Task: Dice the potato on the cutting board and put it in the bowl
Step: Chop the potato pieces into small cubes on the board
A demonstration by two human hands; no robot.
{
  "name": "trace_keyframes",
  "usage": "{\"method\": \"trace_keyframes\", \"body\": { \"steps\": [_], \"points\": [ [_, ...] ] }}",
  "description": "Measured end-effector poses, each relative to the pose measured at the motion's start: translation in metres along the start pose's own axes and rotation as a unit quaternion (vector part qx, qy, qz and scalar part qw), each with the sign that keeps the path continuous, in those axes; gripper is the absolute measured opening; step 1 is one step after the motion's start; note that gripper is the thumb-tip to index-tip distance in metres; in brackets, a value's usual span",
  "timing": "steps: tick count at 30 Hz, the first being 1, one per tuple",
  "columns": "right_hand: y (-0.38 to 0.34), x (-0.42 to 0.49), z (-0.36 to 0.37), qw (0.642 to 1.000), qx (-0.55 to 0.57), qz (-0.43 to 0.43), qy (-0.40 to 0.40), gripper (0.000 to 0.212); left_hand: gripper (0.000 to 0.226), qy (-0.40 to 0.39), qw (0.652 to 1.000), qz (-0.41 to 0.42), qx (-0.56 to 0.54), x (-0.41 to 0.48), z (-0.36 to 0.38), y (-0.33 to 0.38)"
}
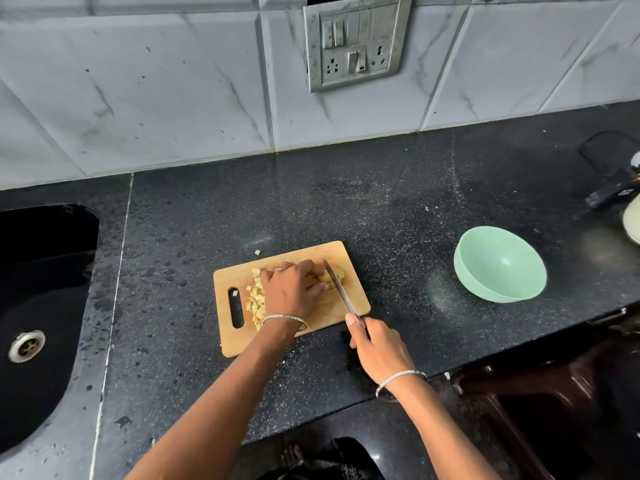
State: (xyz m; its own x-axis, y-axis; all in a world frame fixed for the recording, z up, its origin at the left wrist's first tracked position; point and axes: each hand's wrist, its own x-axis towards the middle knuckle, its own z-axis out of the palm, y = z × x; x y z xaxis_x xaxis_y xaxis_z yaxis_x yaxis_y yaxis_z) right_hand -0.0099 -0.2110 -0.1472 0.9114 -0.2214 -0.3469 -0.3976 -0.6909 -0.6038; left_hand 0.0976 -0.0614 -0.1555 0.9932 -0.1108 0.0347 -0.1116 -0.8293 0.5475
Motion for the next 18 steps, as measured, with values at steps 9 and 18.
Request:
{"method": "trace_keyframes", "body": {
  "steps": [9,18],
  "points": [
    [-0.002,0.000,-0.003,1.000,0.007,-0.010,-0.005,0.051,0.019,0.006,0.999,-0.027,-0.024,0.000,-0.002,-0.004],
    [-0.007,-0.005,-0.004,0.999,-0.005,-0.031,0.005,0.050,0.034,0.004,1.000,-0.012,0.004,-0.005,-0.015,-0.017]
  ]
}}
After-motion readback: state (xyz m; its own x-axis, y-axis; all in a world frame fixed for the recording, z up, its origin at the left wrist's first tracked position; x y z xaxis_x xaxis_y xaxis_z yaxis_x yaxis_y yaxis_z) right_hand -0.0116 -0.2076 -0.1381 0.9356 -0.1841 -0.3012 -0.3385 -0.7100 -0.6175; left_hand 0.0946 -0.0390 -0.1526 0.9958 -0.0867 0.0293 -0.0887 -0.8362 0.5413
